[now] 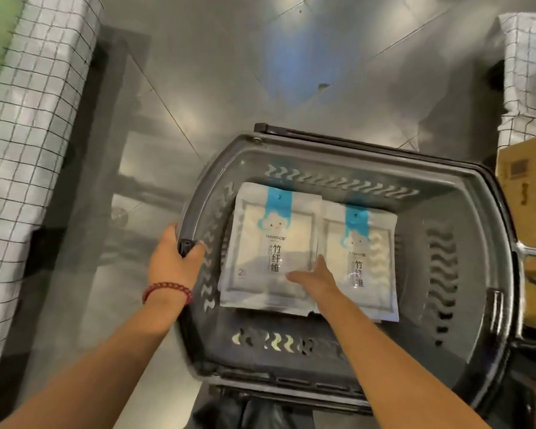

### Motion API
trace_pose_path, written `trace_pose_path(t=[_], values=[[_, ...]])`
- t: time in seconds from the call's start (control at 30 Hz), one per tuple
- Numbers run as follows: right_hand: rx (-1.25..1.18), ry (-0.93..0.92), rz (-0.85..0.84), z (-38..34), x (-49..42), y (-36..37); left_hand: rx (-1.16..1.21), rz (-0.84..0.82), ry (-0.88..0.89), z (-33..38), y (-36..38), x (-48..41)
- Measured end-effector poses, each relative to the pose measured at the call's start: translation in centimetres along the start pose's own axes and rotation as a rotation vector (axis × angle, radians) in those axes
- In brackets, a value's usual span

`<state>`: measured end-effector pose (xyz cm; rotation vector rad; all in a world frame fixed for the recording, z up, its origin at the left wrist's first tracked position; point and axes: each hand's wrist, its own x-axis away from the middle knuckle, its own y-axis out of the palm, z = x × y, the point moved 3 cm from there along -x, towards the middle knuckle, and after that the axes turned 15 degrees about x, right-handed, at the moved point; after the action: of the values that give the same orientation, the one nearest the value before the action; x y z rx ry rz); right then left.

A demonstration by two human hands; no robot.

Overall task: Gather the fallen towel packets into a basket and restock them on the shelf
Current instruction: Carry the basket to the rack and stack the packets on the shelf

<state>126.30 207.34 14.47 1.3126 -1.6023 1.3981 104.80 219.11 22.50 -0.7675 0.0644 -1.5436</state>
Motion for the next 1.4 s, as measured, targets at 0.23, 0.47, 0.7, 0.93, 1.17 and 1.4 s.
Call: trace_pose_path(t=[0.23, 0.47, 0.7, 0.93, 1.17, 1.4], values=[[-0.056, 0.016, 0.282, 0.5, 1.2, 1.5, -0.042, -0.038, -0.08, -0.1, -0.2, 0.3], [-0.314, -0.168, 0.303, 1.2, 5.1, -1.5, -0.229, -0.03, 0.177, 3.1, -1.7, 3.1], [-0.695, -0.326, -0.075, 1.1, 8.5, -4.2, 0.096, -0.266, -0.241, 5.0, 0.6, 4.6], [-0.384, -0.237, -0.313, -0.3, 6.9, -0.9, 0.277, -0.346, -0.476, 3.9, 0.9, 4.0], [-0.129, -0.014, -0.001, 0.9, 1.9, -0.9, 0.018, -0.149, -0.235, 1.8, 0.2, 4.1], [-0.067, 0.031, 0.073, 0.4, 1.2, 0.6, 0.043, -0.116, -0.276, 1.1, 0.8, 3.6]])
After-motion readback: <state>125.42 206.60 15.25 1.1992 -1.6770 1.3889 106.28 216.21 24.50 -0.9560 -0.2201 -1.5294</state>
